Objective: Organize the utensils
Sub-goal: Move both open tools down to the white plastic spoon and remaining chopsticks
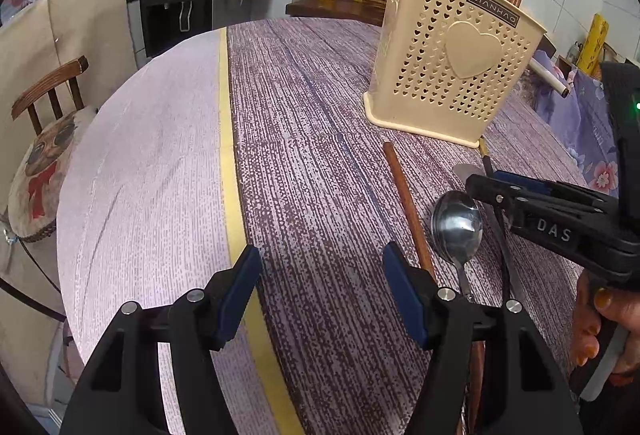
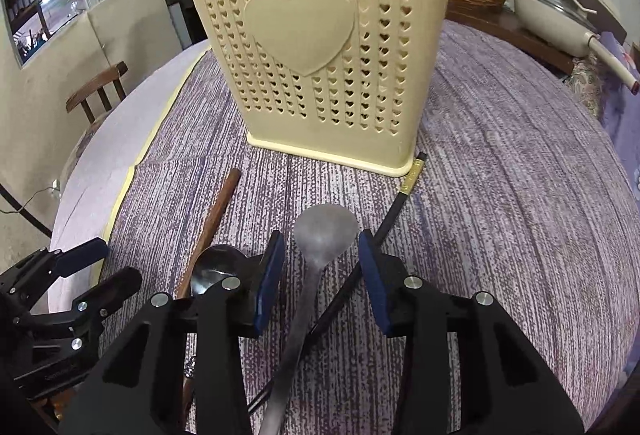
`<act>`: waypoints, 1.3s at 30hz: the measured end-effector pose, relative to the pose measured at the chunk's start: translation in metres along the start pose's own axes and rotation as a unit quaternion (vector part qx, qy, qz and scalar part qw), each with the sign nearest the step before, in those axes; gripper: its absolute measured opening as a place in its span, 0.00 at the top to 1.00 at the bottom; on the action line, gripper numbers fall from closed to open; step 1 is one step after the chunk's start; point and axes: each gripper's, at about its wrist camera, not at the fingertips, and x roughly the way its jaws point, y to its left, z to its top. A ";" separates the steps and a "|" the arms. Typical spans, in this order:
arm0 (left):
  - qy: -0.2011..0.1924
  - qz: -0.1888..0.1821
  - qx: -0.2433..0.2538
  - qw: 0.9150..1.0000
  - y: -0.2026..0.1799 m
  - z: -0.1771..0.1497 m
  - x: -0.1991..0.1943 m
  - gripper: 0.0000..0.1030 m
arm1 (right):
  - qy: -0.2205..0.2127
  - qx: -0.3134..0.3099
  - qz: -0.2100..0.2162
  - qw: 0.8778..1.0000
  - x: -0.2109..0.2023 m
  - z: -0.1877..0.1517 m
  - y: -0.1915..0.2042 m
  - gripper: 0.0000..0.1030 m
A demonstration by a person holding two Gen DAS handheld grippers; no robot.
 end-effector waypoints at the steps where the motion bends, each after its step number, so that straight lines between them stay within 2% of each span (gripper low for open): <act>1: 0.000 0.000 0.001 1.000 0.000 0.000 0.000 0.39 | 0.001 -0.005 -0.004 1.000 0.001 0.000 0.000 0.62; 5: 0.001 0.000 0.002 1.000 -0.001 0.001 0.001 0.39 | 0.025 -0.028 -0.003 0.999 0.009 0.002 0.007 0.62; 19: 0.000 0.001 0.005 1.000 -0.001 0.006 0.004 0.39 | 0.043 -0.031 -0.019 0.998 0.016 0.010 0.014 0.62; 25: -0.001 0.004 0.018 1.000 -0.004 0.015 0.005 0.39 | 0.037 -0.027 -0.016 0.999 0.018 0.012 0.018 0.65; 29: 0.003 -0.004 0.027 1.000 -0.007 0.023 0.011 0.39 | 0.023 -0.003 0.010 1.000 0.012 0.008 0.008 0.65; 34: 0.007 -0.014 0.033 0.999 -0.014 0.036 0.017 0.40 | -0.024 0.025 0.009 0.999 -0.015 0.008 -0.007 0.65; 39: 0.026 -0.049 0.031 0.998 -0.023 0.050 0.026 0.50 | -0.077 0.056 0.016 0.995 -0.052 0.004 -0.021 0.65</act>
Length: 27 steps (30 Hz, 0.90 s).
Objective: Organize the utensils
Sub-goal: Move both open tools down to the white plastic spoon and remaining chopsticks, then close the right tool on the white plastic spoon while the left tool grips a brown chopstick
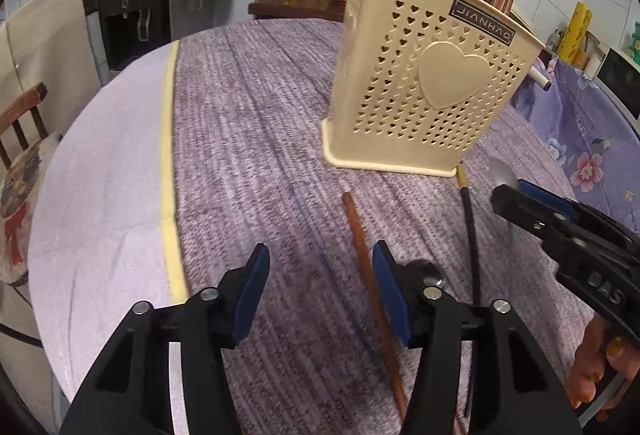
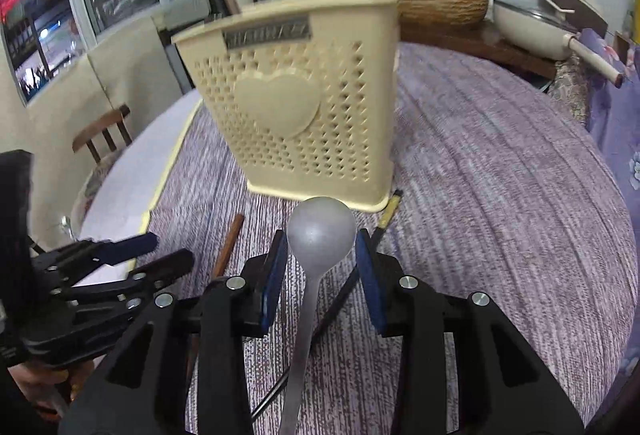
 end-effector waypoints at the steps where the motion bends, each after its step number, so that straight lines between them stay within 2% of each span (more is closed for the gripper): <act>1: 0.005 -0.005 0.004 1.000 -0.004 0.004 0.004 0.51 | -0.006 0.003 0.000 1.000 -0.004 0.002 0.000 0.65; 4: 0.022 -0.012 0.020 0.999 -0.015 0.010 0.016 0.57 | -0.024 0.006 -0.005 1.000 -0.021 0.000 -0.001 0.65; 7: 0.047 -0.008 0.033 0.998 -0.024 0.012 0.032 0.69 | -0.035 0.006 -0.009 0.999 -0.029 -0.001 -0.001 0.65; 11: 0.046 0.014 0.055 0.997 -0.034 0.014 0.036 0.78 | -0.044 0.002 -0.012 0.999 -0.037 -0.005 0.000 0.65; 13: 0.047 0.037 0.069 0.996 -0.038 0.013 0.037 0.90 | -0.048 0.000 -0.016 0.999 -0.040 -0.007 0.003 0.65; 15: 0.046 0.047 0.077 0.995 -0.040 0.012 0.037 0.90 | -0.049 0.000 -0.015 0.999 -0.043 -0.009 0.000 0.65; 27: 0.033 0.056 0.055 0.996 -0.042 0.006 0.033 0.92 | -0.046 0.015 -0.014 0.999 -0.042 -0.016 -0.004 0.65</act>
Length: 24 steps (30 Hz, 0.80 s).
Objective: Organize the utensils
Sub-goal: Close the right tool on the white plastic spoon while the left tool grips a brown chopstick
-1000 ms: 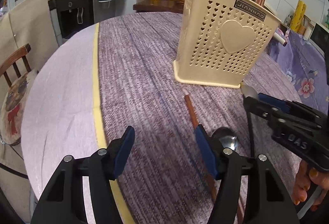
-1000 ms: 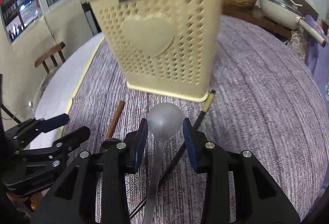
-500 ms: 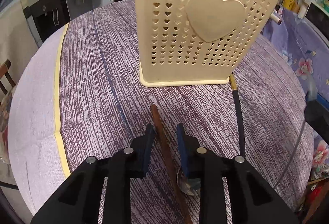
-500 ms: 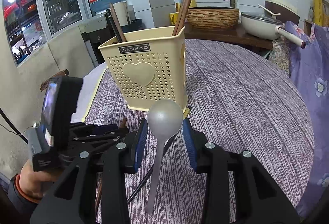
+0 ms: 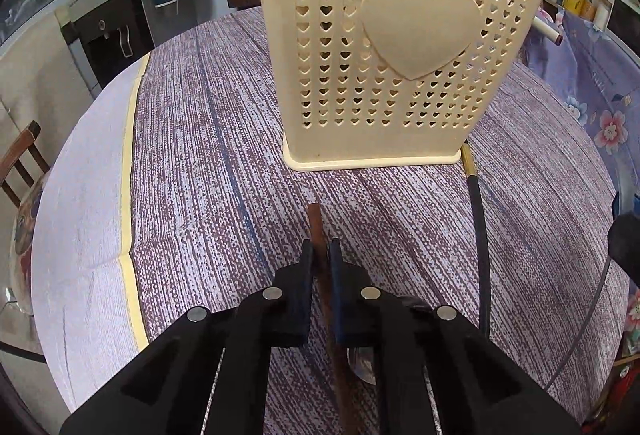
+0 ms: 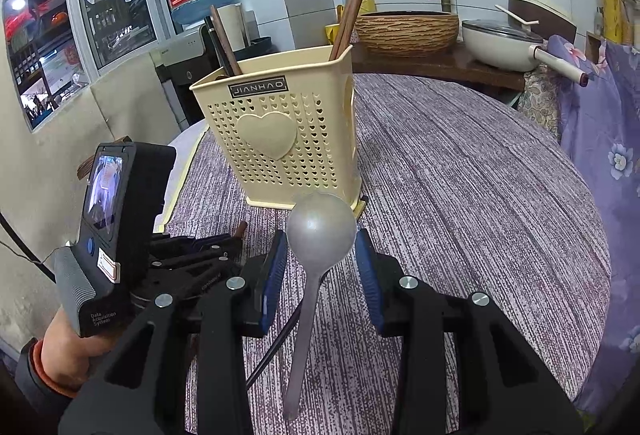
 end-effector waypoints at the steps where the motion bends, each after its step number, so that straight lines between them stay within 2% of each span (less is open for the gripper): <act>1: 0.000 -0.004 -0.005 1.000 0.002 0.000 0.000 0.92 | -0.001 0.001 0.000 1.000 0.000 -0.001 0.000 0.65; 5: -0.004 -0.017 -0.018 1.000 0.006 0.000 -0.005 0.93 | -0.009 0.001 0.003 1.000 -0.004 -0.001 0.000 0.65; 9: -0.028 -0.032 -0.027 0.999 0.012 0.003 -0.023 0.93 | -0.022 0.001 0.011 1.000 -0.012 0.001 -0.001 0.65; 15: -0.090 -0.059 -0.041 0.993 0.026 0.002 -0.079 0.93 | -0.042 -0.008 0.030 0.999 -0.029 0.007 -0.001 0.65; 19: -0.140 -0.058 -0.049 0.987 0.041 0.009 -0.115 0.93 | -0.045 -0.015 0.044 0.998 -0.037 0.013 0.003 0.65; 24: -0.184 -0.053 -0.055 0.980 0.049 0.017 -0.143 0.93 | -0.054 -0.031 0.046 0.997 -0.043 0.017 0.011 0.65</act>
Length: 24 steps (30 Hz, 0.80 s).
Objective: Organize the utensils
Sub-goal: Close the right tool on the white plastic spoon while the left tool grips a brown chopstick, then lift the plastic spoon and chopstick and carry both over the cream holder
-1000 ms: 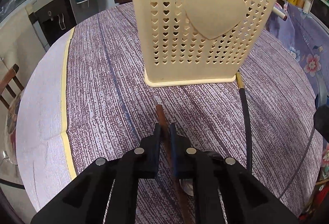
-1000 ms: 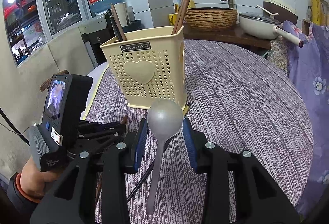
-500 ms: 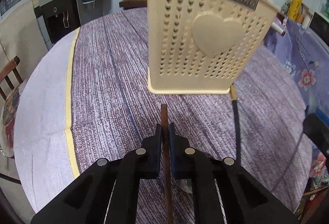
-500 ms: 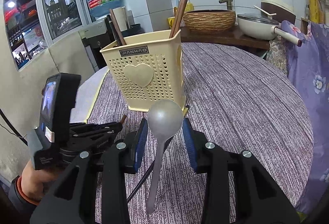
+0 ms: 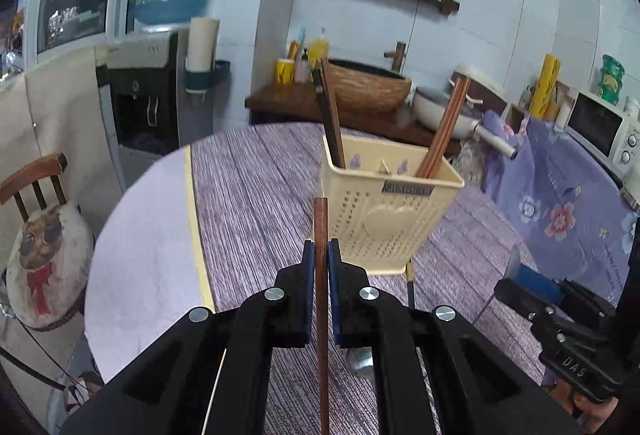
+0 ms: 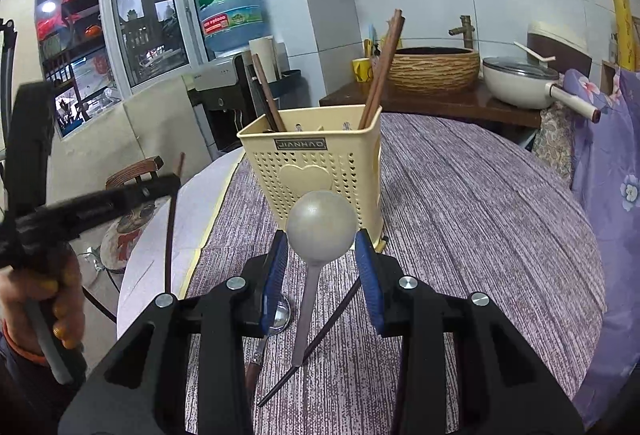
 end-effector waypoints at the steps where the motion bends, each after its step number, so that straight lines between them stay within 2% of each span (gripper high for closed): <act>1: -0.004 0.002 -0.002 1.000 0.001 0.002 -0.001 0.93 | 0.000 0.000 0.002 1.000 0.000 0.001 0.001 0.65; 7: -0.027 0.001 -0.015 1.000 0.010 0.012 -0.010 0.93 | -0.003 -0.008 0.006 1.000 -0.003 0.007 0.007 0.65; 15: -0.045 -0.004 -0.009 0.999 0.008 0.024 -0.016 0.93 | -0.011 -0.012 0.011 1.000 -0.002 0.019 0.009 0.65; 24: -0.066 -0.014 0.003 0.998 0.003 0.049 -0.024 0.93 | -0.032 -0.021 0.021 0.999 -0.004 0.050 0.012 0.65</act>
